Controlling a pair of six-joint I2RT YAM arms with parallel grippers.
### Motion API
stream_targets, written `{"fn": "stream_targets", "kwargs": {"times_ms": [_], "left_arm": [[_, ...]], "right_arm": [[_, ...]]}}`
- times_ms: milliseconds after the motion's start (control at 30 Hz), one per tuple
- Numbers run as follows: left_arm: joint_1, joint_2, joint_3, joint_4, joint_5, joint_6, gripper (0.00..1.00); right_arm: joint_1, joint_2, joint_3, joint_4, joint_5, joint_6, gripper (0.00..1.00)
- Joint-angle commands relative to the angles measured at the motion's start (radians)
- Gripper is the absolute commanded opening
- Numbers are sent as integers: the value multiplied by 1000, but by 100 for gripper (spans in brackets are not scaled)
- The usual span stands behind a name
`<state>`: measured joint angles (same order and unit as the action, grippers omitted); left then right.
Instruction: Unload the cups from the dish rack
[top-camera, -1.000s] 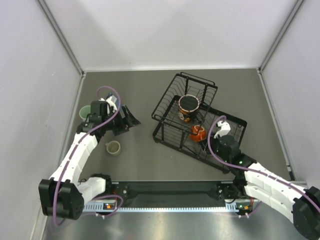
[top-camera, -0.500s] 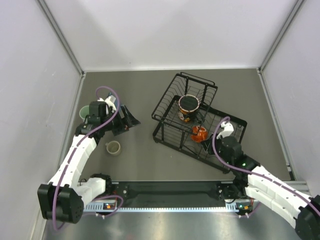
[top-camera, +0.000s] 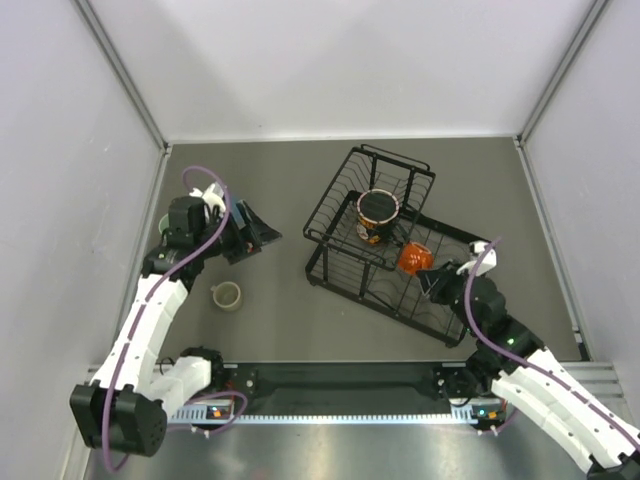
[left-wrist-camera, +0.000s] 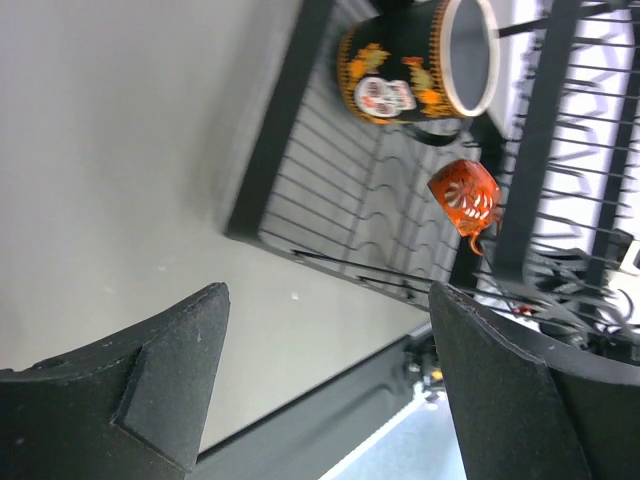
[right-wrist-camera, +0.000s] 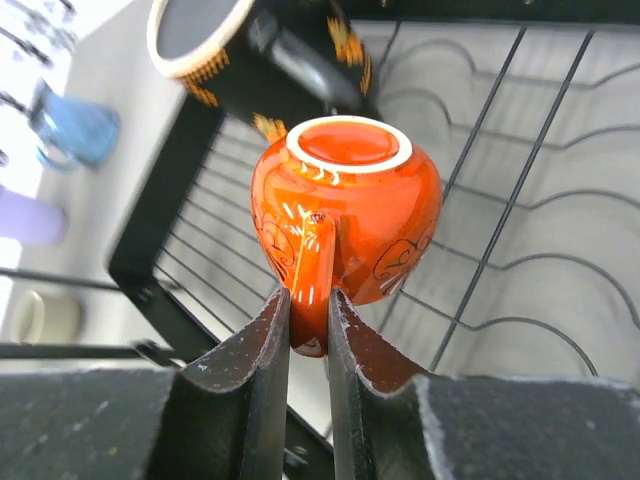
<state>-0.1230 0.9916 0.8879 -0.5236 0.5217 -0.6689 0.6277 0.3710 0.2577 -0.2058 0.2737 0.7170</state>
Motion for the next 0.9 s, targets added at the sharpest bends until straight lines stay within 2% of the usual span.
{"fn": "stream_targets", "kwargs": {"times_ms": [0,200,467,633,867], "left_arm": [[6,-41,46,71,58,-66,86],[6,-65,74,111,113,-127,85],[6,-110,98,292,245,-250,85],[5,-116,135,462,316,-412,85],[0,-97,210,674,270,-664,83]], "right_arm": [[15,-55,112,-23,105,58,0],[17,-174,149,-40,148,90,0],[17,-261,247,-118,200,98,0],[15,-245,325,-103,183,99,0],[17,-207,373,-6,125,113,0]]}}
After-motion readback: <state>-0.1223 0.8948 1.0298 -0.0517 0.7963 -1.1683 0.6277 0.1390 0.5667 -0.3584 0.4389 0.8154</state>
